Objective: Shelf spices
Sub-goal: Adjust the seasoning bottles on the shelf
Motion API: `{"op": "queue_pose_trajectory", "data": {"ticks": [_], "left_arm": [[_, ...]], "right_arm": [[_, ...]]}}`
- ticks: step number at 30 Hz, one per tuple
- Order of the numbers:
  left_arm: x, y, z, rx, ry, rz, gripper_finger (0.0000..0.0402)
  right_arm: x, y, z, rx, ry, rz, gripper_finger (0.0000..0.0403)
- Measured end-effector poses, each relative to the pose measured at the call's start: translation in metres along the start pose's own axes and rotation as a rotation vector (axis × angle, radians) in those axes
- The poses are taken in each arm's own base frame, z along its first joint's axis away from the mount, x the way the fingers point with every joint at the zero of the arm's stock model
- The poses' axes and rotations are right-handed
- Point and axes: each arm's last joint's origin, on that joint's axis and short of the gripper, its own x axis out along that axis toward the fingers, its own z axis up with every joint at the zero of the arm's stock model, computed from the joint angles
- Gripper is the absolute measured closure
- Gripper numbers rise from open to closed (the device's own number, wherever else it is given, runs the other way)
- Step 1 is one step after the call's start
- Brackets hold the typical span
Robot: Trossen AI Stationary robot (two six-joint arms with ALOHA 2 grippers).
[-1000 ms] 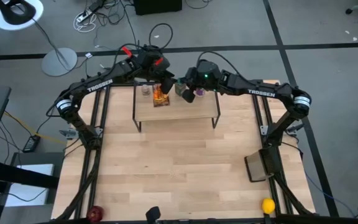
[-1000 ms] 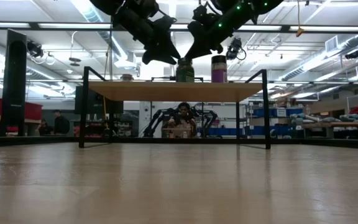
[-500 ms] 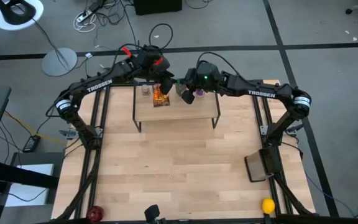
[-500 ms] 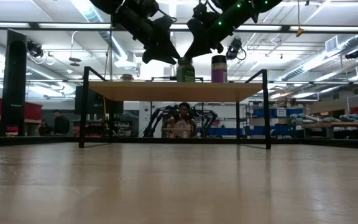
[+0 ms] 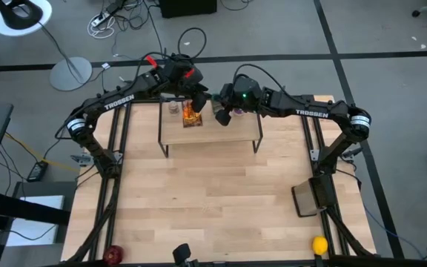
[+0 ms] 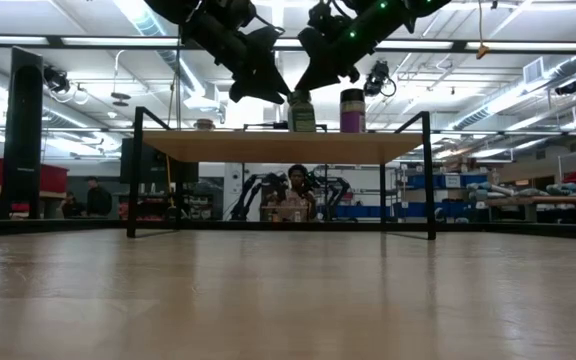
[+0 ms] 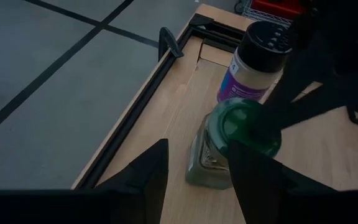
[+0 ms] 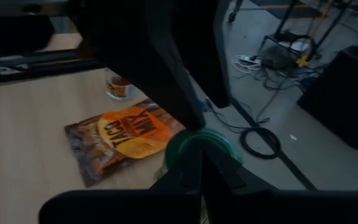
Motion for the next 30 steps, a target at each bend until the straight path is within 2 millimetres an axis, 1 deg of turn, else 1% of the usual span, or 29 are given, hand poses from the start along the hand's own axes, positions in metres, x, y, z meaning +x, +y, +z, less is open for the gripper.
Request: {"op": "queue_pose_trajectory", "data": {"ticks": [4,12,21,26,30], "left_arm": [[0.000,0.000,0.000,-0.001,0.000,0.000,0.0234],[0.001,0.000,-0.001,-0.004,0.012,0.000,0.0234],[0.001,0.000,-0.003,0.001,0.024,-0.002,0.0234],[0.001,0.000,-0.003,0.001,0.024,-0.003,0.0234],[0.001,0.000,-0.003,0.001,0.024,-0.005,0.0234]], "right_arm": [[0.000,-0.001,-0.001,-0.019,0.010,-0.044,0.0403],[-0.002,0.000,0.004,-0.044,0.009,-0.053,0.0403],[-0.010,0.006,0.020,-0.097,-0.018,-0.080,0.0403],[-0.016,0.004,0.033,-0.094,-0.049,-0.096,0.0403],[-0.019,-0.001,0.036,-0.089,-0.039,-0.161,0.0403]]}}
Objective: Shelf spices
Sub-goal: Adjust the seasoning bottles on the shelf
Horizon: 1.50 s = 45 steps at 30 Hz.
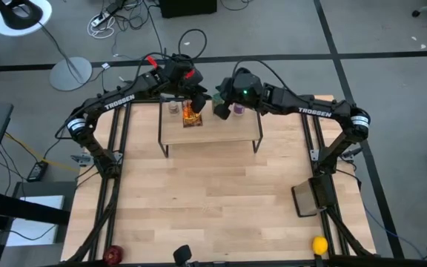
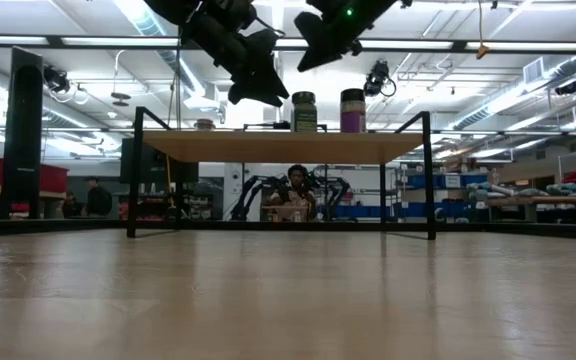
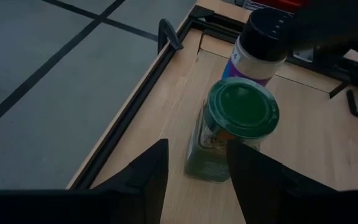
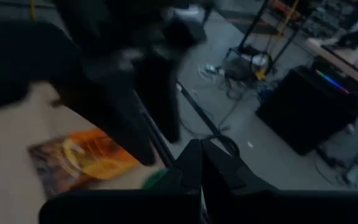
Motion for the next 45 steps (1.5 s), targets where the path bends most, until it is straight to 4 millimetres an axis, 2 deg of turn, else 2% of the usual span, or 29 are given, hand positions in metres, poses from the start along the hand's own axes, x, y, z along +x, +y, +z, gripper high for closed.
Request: {"op": "queue_pose_trajectory", "data": {"ticks": [6,12,24,30,36,40,45], "left_arm": [[0.006,-0.001,-0.001,-0.010,0.002,-0.042,0.0234],[0.010,-0.001,0.004,0.007,-0.049,-0.012,0.0234],[0.008,0.000,0.005,0.010,-0.059,-0.005,0.0234],[0.007,-0.001,0.007,0.016,-0.079,-0.004,0.0234],[0.005,-0.001,0.011,0.025,-0.121,-0.003,0.0234],[0.003,-0.007,0.017,0.055,-0.178,-0.056,0.0234],[0.005,-0.023,0.020,0.106,-0.203,-0.131,0.0234]], "right_arm": [[0.005,-0.014,-0.011,0.029,0.091,-0.035,0.0403],[0.002,-0.015,-0.010,0.025,0.091,-0.036,0.0403],[-0.030,-0.032,-0.003,0.029,0.094,-0.096,0.0403],[-0.046,-0.039,-0.014,0.053,0.218,-0.087,0.0403],[-0.060,-0.037,-0.020,0.063,0.255,-0.069,0.0403],[-0.067,-0.041,-0.025,0.092,0.280,-0.092,0.0403],[-0.067,-0.040,-0.034,0.093,0.306,-0.083,0.0403]]}}
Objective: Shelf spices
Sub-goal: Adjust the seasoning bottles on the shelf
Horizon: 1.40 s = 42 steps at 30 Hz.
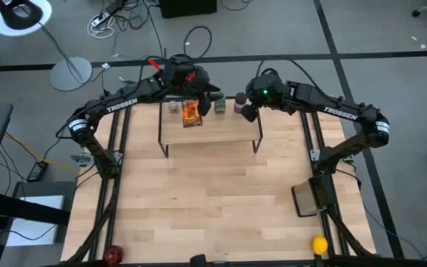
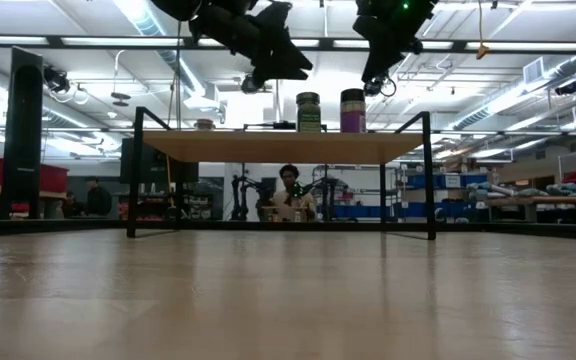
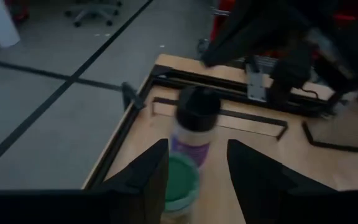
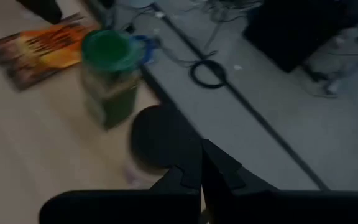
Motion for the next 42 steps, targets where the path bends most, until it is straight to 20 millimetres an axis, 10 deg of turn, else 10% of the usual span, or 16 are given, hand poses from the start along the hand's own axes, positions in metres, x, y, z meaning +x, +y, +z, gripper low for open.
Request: {"op": "queue_pose_trajectory", "data": {"ticks": [42], "left_arm": [[0.009,-0.033,0.001,0.028,0.004,-0.066,0.0234]], "right_arm": [[0.016,-0.014,-0.006,-0.002,0.026,0.146,0.0403]]}}
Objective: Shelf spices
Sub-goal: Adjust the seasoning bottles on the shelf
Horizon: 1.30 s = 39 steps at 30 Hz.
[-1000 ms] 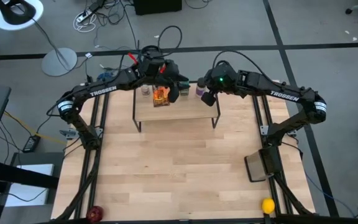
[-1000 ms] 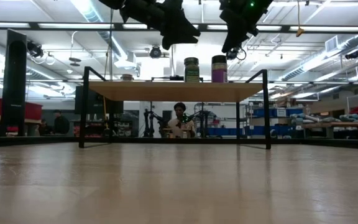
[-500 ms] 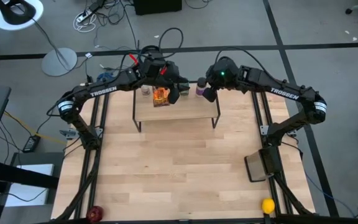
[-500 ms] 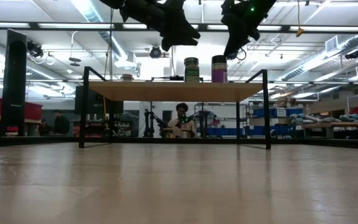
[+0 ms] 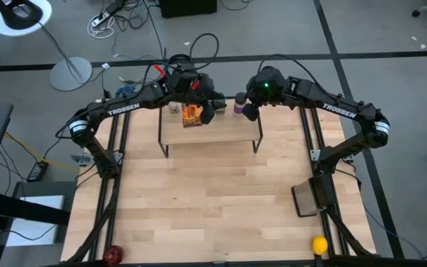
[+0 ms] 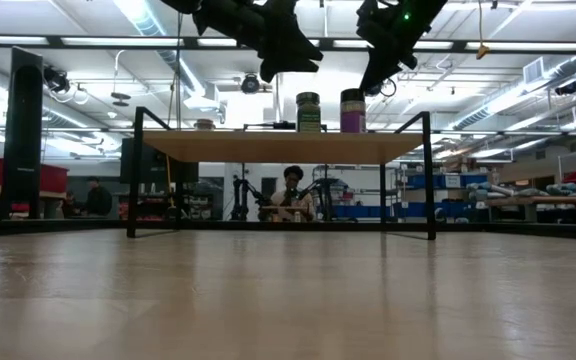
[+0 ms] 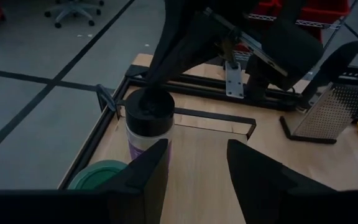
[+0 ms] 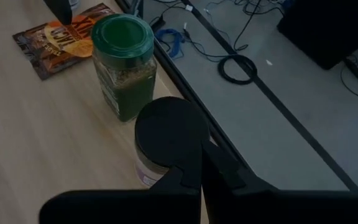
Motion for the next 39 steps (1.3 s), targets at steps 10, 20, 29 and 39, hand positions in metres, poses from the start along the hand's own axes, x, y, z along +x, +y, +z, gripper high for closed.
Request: {"op": "queue_pose_trajectory", "data": {"ticks": [10,20,29,39], "left_arm": [[0.0000,0.0000,0.0000,0.000,0.000,0.000,0.0234],[0.0000,0.0000,0.0000,-0.001,0.000,0.000,0.0234],[0.0000,0.0000,0.0001,-0.007,-0.001,-0.001,0.0234],[0.0000,0.0000,0.0008,-0.005,-0.008,0.000,0.0234]], "right_arm": [[0.0034,-0.0031,0.0004,0.010,0.000,0.026,0.0403],[0.0040,-0.0044,0.0008,-0.002,-0.003,0.025,0.0403],[0.0046,-0.0065,0.0010,-0.003,-0.007,0.044,0.0403],[0.0046,-0.0058,0.0016,-0.021,-0.015,0.067,0.0403]]}}
